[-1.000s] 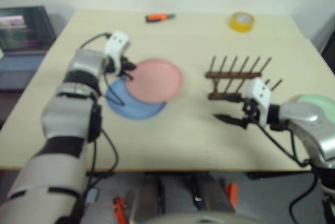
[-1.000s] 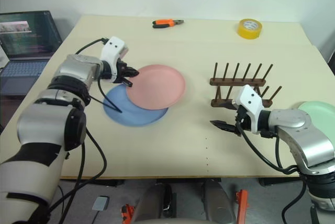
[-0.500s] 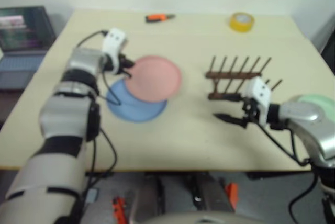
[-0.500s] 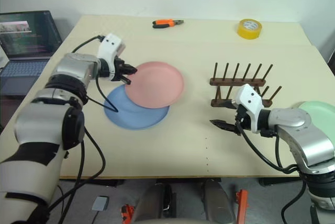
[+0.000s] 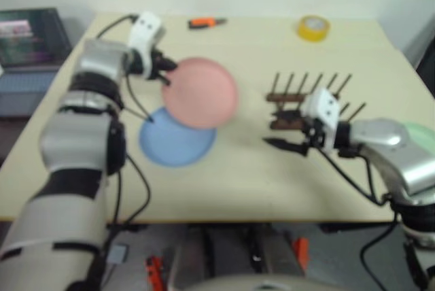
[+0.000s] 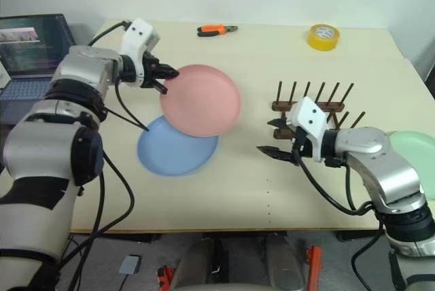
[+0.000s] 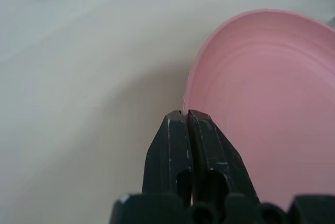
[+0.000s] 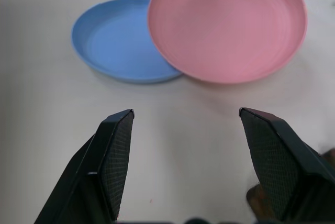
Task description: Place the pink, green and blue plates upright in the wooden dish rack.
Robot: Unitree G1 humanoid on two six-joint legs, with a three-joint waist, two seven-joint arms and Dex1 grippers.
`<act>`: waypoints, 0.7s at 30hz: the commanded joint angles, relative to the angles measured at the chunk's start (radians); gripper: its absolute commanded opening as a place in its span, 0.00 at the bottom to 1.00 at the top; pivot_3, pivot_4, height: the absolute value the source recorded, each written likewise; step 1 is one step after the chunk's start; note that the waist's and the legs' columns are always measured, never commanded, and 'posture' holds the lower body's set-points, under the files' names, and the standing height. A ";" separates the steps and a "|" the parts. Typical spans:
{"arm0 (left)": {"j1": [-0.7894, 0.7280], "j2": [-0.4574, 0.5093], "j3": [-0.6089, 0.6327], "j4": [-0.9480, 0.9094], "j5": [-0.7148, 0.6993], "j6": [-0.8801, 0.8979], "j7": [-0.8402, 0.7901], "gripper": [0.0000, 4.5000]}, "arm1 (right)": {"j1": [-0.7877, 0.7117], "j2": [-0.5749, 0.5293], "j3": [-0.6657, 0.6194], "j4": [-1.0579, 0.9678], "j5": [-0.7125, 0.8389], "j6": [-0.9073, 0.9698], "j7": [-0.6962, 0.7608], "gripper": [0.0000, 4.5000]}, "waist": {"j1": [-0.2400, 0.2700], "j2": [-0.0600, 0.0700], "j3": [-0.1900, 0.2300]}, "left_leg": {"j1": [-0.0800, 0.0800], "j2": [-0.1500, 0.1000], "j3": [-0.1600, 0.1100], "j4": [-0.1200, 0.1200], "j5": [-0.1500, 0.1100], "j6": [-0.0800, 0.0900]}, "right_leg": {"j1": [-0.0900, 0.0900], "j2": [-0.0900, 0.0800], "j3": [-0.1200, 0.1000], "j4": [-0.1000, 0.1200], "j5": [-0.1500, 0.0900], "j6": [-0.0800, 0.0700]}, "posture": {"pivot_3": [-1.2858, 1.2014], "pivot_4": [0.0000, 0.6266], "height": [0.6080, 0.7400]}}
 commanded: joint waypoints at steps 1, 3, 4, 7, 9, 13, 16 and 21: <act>-0.074 0.025 -0.008 -0.050 0.007 -0.024 -0.032 0.01 | -0.085 0.060 0.043 0.012 -0.040 -0.052 -0.028 0.78 | -0.001 0.000 0.000 | 0.000 0.000 0.000 0.000 0.000 0.000 | 0.000 0.000 0.000 0.000 0.000 0.000 | 0.52 0.24 1.00; -0.091 0.027 -0.011 -0.053 0.009 -0.024 -0.046 0.01 | -0.128 0.099 0.080 0.036 -0.078 -0.085 -0.040 0.78 | 0.000 0.000 0.000 | 0.000 0.000 0.000 0.000 0.000 0.000 | 0.000 0.000 0.000 0.001 0.000 0.000 | 0.52 0.24 1.00; -0.101 0.027 -0.011 -0.055 0.007 -0.020 -0.050 0.01 | -0.149 0.120 0.101 0.048 -0.098 -0.101 -0.048 0.78 | 0.000 0.000 0.000 | 0.000 0.000 0.000 0.000 0.000 0.000 | 0.000 0.000 0.000 0.000 0.000 0.000 | 0.52 0.24 1.00; -0.135 0.022 -0.009 -0.057 0.000 -0.004 -0.057 0.01 | -0.216 0.185 0.190 0.095 -0.179 -0.149 -0.064 0.78 | -0.001 0.000 0.000 | 0.000 0.000 0.000 0.000 0.000 0.000 | 0.000 0.000 0.000 0.000 0.000 0.000 | 0.52 0.24 1.00; -0.159 0.015 -0.004 -0.060 -0.005 0.011 -0.051 0.01 | -0.248 0.220 0.246 0.138 -0.244 -0.188 -0.077 0.78 | 0.000 0.000 0.000 | 0.000 0.000 0.000 0.000 0.000 0.000 | -0.001 0.000 0.000 0.000 0.000 0.000 | 0.52 0.24 1.00; -0.199 0.002 0.010 -0.074 -0.027 0.037 -0.072 0.01 | -0.282 0.269 0.328 0.225 -0.369 -0.271 -0.112 0.78 | 0.000 0.000 0.000 | -0.001 0.000 0.000 0.000 0.000 0.000 | -0.001 0.000 0.000 0.000 0.000 0.000 | 0.52 0.24 1.00; -0.222 -0.006 0.015 -0.090 -0.046 0.064 -0.094 0.01 | -0.295 0.294 0.365 0.282 -0.463 -0.339 -0.151 0.78 | 0.001 0.000 0.000 | -0.001 0.000 0.001 0.000 0.000 0.000 | -0.001 0.000 0.000 0.000 0.000 0.000 | 0.52 0.24 1.00; -0.221 -0.008 0.023 -0.098 -0.062 0.102 -0.097 0.01 | -0.304 0.345 0.398 0.381 -0.599 -0.441 -0.238 0.78 | -0.002 0.000 0.000 | -0.001 0.000 0.001 0.000 0.000 0.000 | -0.001 0.000 0.000 0.001 0.000 0.000 | 0.52 0.24 1.00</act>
